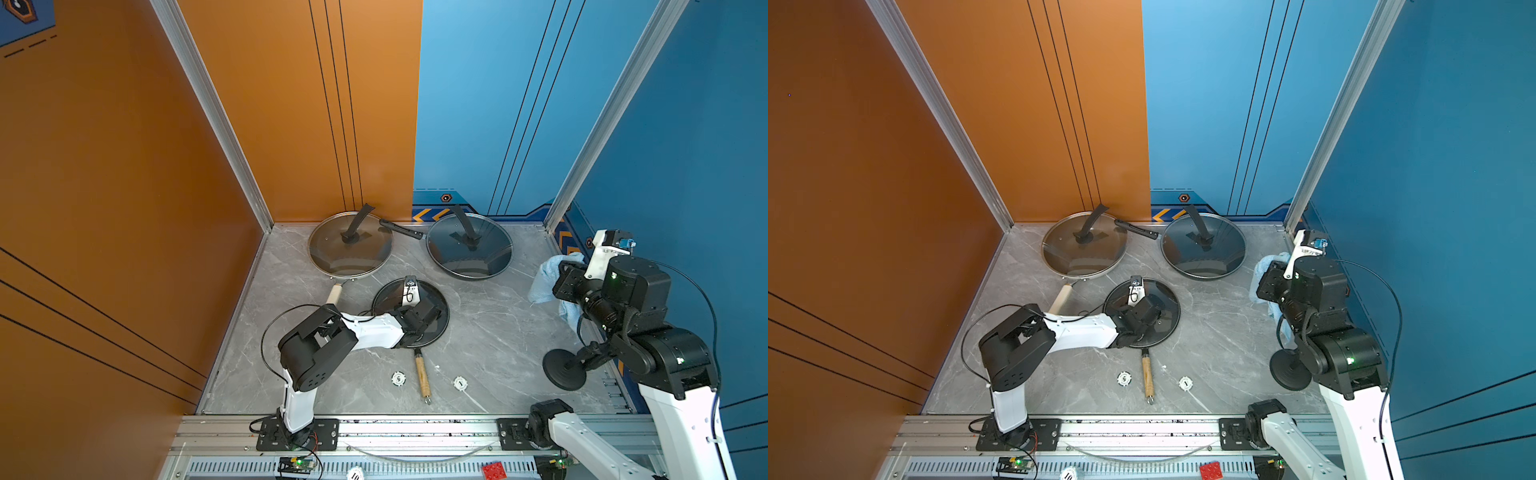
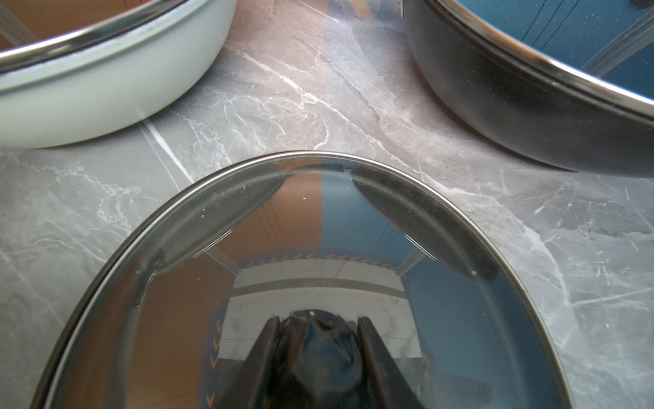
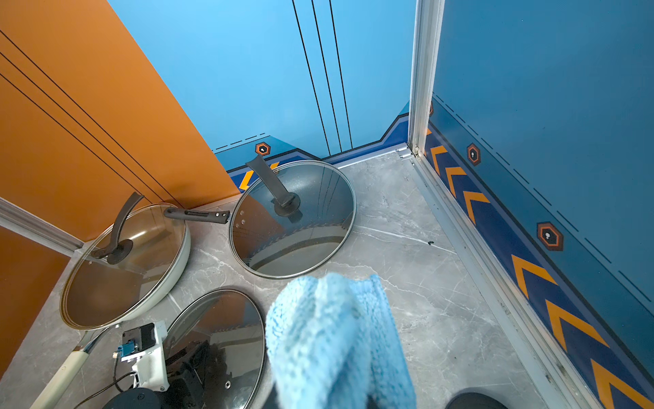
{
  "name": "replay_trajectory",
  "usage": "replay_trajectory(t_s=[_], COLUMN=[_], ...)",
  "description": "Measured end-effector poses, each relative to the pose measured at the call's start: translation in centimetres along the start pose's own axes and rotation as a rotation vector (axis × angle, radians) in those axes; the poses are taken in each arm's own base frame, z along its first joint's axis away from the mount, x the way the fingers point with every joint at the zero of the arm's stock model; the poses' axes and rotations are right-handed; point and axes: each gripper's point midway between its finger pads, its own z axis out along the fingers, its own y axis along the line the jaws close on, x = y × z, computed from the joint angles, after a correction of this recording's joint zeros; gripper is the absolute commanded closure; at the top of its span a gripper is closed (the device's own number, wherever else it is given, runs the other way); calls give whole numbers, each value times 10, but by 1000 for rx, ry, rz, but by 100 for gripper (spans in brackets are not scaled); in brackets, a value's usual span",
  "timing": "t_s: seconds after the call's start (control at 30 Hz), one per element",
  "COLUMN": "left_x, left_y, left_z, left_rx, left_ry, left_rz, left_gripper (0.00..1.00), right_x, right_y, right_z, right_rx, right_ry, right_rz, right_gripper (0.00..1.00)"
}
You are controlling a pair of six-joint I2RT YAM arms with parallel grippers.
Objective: Wipe the pot lid with a cloth
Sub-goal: Place the pot lid on the cooking pot.
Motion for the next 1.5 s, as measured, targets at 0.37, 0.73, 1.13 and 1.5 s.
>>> replay_trajectory(t_s=[0.37,0.73,1.13,1.5], left_x=[2,1,-12,-147], left_y=[5,5,-1,-27], left_z=[-1,1,-3,-73], left_rx=[-63,-89,-63,277], left_ry=[37,33,9,-183], left_rz=[40,60,84,-54], left_gripper=[62,54,22,2], right_x=[0,0,1,1], right_y=[-1,-2,1,22], right_z=[0,0,3,36], right_rx=[-4,-3,-16,-74], right_ry=[3,3,15,43], right_rz=[8,11,19,83], right_gripper=[87,87,86,84])
